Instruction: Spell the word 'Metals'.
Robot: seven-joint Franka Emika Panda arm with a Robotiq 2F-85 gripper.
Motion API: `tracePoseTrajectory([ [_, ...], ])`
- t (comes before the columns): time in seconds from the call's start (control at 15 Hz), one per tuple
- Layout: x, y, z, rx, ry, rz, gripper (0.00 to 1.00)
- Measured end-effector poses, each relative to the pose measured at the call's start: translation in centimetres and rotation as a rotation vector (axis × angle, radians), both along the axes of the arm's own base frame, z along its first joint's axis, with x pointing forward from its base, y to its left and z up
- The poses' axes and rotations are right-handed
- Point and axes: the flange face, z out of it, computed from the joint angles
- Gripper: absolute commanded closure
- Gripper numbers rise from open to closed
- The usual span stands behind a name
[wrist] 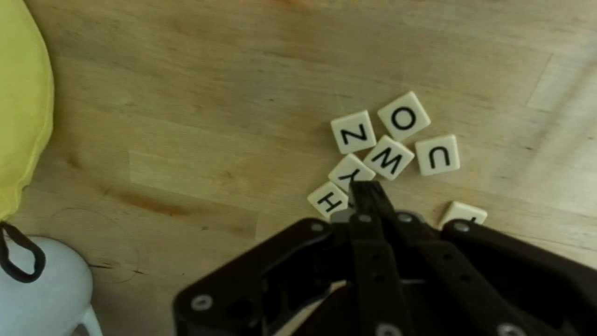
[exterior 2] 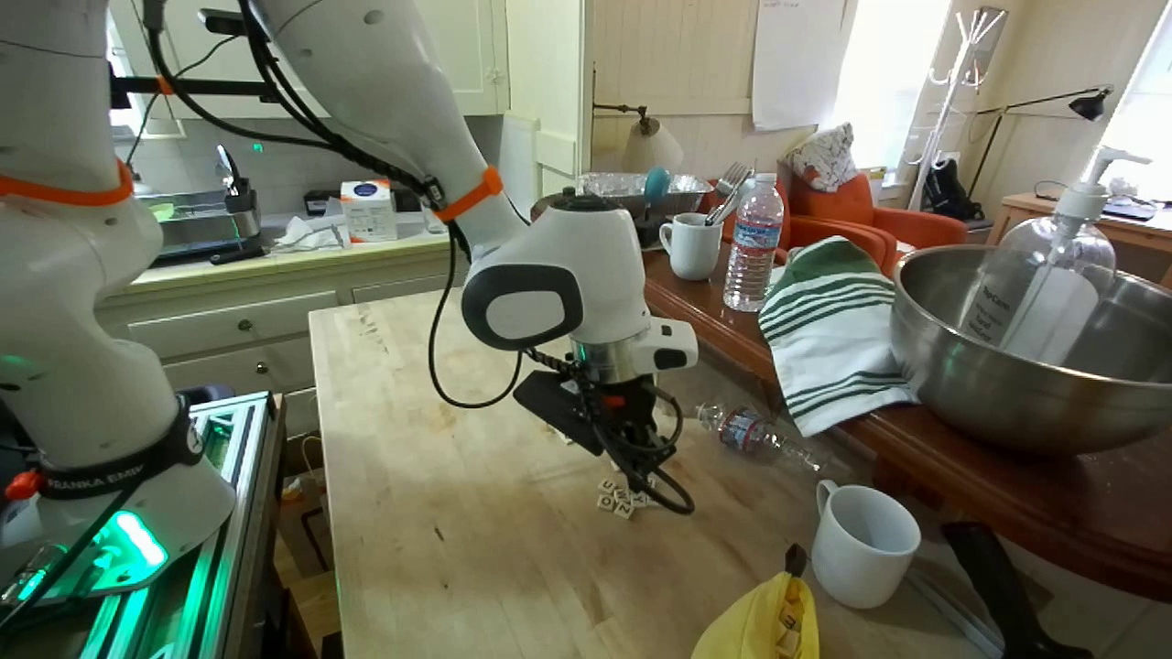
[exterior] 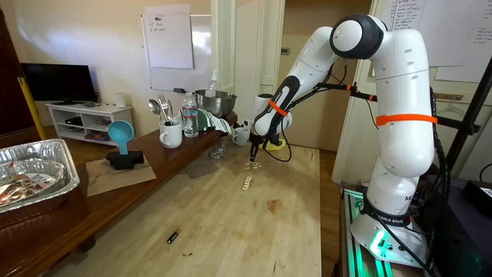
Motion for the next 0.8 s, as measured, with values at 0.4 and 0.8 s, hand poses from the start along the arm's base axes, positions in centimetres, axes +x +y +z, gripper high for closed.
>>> tracePoseTrajectory([
  [0.4, -0.1, -0.6, -0.8, -0.009, 0.022, 0.084, 1.0],
  [0.8, -0.4, -1.6, -0.6, -0.022, 0.027, 0.153, 1.0],
])
